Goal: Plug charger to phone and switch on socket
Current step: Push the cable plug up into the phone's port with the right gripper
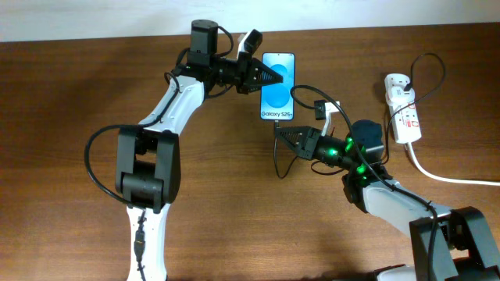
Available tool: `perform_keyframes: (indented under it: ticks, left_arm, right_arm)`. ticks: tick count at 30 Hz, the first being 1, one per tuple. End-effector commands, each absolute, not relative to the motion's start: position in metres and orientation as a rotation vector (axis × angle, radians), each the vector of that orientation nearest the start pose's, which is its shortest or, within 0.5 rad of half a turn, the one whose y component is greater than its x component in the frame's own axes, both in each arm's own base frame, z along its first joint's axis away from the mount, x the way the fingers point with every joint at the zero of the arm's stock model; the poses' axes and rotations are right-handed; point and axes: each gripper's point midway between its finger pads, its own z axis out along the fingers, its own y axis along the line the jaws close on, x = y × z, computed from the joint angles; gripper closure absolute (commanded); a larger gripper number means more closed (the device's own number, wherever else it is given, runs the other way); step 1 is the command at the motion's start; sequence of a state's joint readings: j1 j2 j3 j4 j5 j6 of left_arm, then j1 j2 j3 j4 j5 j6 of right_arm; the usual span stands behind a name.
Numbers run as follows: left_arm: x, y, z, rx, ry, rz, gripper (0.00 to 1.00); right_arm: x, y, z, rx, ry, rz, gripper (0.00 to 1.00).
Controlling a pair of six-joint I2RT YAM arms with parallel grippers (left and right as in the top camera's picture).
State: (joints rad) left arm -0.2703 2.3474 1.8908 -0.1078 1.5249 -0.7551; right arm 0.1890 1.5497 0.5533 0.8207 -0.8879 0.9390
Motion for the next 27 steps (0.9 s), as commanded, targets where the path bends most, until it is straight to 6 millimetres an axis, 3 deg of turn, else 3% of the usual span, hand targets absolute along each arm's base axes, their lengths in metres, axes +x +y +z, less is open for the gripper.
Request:
perform_keyframes:
  ticks: [1,4,16,19,25,27]
  left_arm:
    - [0.438,-0.319,0.211,0.664,2.124,-2.228,1.0]
    - [0.438,-0.319,0.211,0.666,2.124,-2.229,1.0]
    - [0.438,-0.319,0.211,0.671,2.119,-2.226,1.0]
    - [0.44,-0.317,0.211,0.664,2.118,-2.223,1.0]
    - [0.449,-0.304,0.211,0.63,2.112,-2.207,1.0]
    - [0.455,-0.295,0.211,0.632,2.087,-2.181,1.0]
  right_arm:
    - [0.378,0.185,0.203,0.026,1.838,1.434,0.96]
    - [0.385,0.18,0.204,0.093,1.834,1.426,0.96]
    - [0.385,0.183,0.21,0.07,1.825,1.436,0.96]
    - [0.378,0.188,0.21,0.025,1.841,1.476,0.83]
    - [0.364,0.195,0.189,0.001,1.954,1.522,0.77]
    - [0.362,0.195,0.181,0.006,1.986,1.51,0.69]
